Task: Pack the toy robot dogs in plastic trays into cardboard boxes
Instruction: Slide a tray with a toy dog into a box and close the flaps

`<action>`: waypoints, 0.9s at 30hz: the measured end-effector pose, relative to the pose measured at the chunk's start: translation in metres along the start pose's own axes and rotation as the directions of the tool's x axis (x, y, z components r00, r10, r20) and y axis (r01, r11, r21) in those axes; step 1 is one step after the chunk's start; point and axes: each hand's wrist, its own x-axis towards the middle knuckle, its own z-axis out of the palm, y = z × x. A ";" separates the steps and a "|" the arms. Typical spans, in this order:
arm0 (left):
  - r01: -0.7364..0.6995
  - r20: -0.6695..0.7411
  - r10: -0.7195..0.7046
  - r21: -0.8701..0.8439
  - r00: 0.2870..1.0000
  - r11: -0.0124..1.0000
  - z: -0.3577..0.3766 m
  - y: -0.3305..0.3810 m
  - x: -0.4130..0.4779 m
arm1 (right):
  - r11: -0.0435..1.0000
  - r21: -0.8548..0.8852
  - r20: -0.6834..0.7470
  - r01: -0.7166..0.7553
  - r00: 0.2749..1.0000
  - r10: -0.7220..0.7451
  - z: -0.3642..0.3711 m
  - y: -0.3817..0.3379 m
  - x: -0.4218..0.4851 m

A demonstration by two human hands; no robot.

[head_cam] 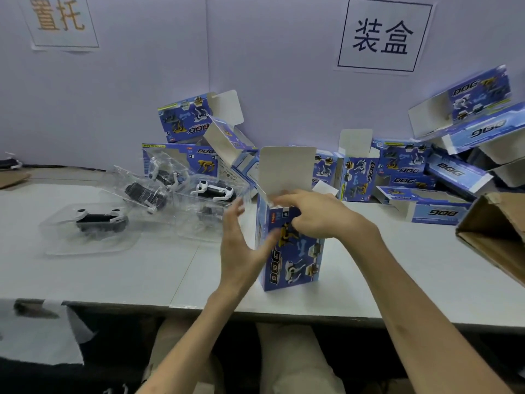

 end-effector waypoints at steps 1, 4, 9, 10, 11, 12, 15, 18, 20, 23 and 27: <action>-0.103 -0.089 0.104 0.015 0.991 0.995 0.000 0.010 0.009 | 1.000 0.002 -0.003 0.004 1.000 -0.004 0.000 0.000 0.000; -0.251 -0.104 0.259 0.084 0.960 0.964 0.000 0.036 0.034 | 0.997 0.077 0.010 0.012 1.000 -0.013 -0.002 0.002 -0.001; -0.315 0.064 0.309 0.200 0.949 0.928 0.006 0.039 0.036 | 0.961 0.278 0.093 0.011 0.995 -0.039 -0.016 0.015 0.006; -0.317 0.073 0.308 0.199 0.948 0.927 0.006 0.039 0.034 | 0.951 0.309 0.104 0.005 0.994 -0.038 -0.019 0.017 0.007; -0.313 0.077 0.304 0.198 0.950 0.929 0.006 0.039 0.034 | 0.945 0.328 0.107 -0.003 0.994 -0.034 -0.022 0.018 0.009; -0.307 0.084 0.296 0.202 0.952 0.930 0.006 0.040 0.034 | 0.941 0.338 0.103 -0.009 0.994 -0.028 -0.024 0.019 0.010; -0.302 0.115 0.282 0.231 0.952 0.925 0.004 0.042 0.037 | 0.928 0.372 0.095 -0.008 0.995 -0.029 -0.028 0.025 0.014; -0.298 0.166 0.262 0.257 0.951 0.919 -0.001 0.047 0.044 | 0.934 0.355 -0.034 0.033 0.999 -0.022 -0.026 0.037 0.009; -0.310 0.187 0.262 0.313 0.947 0.898 -0.002 0.052 0.049 | 0.976 0.219 -0.158 0.015 0.987 0.020 -0.018 0.045 0.003; -0.356 0.229 0.276 0.512 0.934 0.782 0.004 0.064 0.052 | 0.999 0.043 -0.193 -0.016 0.981 0.024 -0.003 0.052 -0.007; -0.434 0.350 0.257 0.751 0.901 0.498 0.023 0.081 0.048 | 0.990 -0.139 -0.149 0.029 0.988 -0.050 0.003 0.051 -0.012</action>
